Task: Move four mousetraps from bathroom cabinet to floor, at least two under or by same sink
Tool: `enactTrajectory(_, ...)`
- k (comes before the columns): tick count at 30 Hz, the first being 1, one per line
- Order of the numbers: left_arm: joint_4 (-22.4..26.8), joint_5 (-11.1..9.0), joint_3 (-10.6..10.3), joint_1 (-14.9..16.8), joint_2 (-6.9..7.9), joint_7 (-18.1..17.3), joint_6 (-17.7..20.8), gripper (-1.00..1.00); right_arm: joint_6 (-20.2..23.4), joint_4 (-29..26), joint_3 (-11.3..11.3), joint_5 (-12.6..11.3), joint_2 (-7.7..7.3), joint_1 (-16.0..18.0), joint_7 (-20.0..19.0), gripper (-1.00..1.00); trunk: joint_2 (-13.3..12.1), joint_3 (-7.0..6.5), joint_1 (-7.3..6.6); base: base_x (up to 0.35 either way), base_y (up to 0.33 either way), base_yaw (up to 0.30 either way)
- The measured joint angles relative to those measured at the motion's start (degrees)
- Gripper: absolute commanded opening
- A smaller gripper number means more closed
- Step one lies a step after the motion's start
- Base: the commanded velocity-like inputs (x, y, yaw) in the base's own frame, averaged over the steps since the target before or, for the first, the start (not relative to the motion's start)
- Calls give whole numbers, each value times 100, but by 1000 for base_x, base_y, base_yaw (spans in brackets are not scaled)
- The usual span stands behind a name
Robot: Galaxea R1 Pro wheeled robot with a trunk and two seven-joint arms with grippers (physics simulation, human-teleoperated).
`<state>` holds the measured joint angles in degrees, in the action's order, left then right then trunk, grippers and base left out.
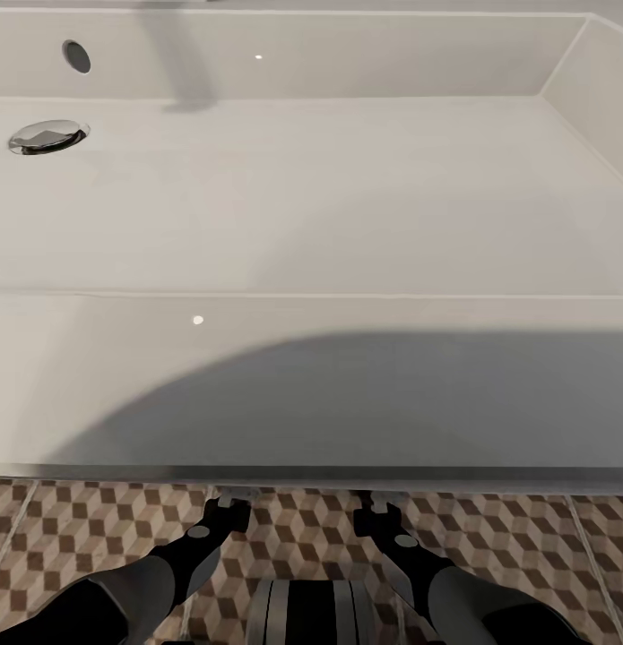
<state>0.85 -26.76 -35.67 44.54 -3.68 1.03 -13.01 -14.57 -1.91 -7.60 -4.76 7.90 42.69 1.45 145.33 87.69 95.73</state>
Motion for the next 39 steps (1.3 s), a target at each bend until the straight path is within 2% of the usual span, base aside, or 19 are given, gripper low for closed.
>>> enactTrajectory(27,11,0,-14,0,34,-4,23,-100,0,0,-1,2,0,0,-3,-100,0,0,0,0,0,0)
enactTrajectory(39,51,34,-6,0,36,-8,-134,-100,-15,0,0,9,0,0,-8,-100,0,0,0,0,0,0)
